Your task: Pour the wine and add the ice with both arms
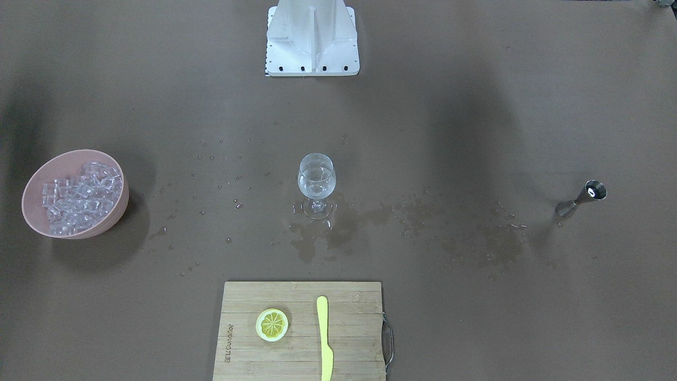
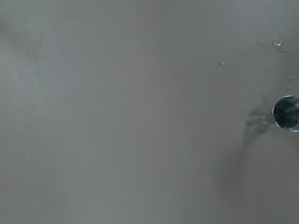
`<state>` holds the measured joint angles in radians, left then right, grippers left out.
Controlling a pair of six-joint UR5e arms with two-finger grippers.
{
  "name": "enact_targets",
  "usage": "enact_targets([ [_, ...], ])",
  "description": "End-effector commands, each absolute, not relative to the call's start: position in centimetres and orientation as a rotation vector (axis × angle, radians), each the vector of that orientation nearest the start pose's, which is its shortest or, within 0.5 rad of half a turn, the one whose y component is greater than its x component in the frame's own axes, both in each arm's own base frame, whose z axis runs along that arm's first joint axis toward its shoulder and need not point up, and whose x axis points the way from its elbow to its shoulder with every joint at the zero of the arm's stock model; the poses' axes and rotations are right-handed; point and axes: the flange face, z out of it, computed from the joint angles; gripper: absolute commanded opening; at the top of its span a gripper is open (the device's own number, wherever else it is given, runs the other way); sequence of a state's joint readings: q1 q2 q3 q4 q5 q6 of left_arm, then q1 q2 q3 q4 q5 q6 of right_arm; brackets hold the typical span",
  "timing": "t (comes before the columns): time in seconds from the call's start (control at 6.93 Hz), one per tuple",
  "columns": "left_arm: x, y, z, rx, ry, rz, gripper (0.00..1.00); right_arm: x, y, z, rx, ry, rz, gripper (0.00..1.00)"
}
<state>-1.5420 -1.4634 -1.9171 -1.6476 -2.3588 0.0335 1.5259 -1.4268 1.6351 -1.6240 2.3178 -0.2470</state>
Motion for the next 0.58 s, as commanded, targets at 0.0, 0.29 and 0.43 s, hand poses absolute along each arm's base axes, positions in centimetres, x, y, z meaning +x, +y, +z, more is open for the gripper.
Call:
enact_targets([
  [0.0, -5.0, -43.3, 53.4, 0.329, 0.793, 0.199, 0.98, 4.0, -55.6, 56.0, 0.22, -0.734, -0.334, 1.0],
  [0.29, -4.9, -40.5, 56.8, 0.427, 0.832, 0.139, 0.98, 3.9, -55.8, 56.3, 0.214, -0.739, -0.332, 1.0],
  [0.43, -4.7, -40.1, 58.2, 0.426, 0.88, 0.036, 0.98, 3.9, -55.8, 56.3, 0.214, -0.739, -0.332, 1.0],
])
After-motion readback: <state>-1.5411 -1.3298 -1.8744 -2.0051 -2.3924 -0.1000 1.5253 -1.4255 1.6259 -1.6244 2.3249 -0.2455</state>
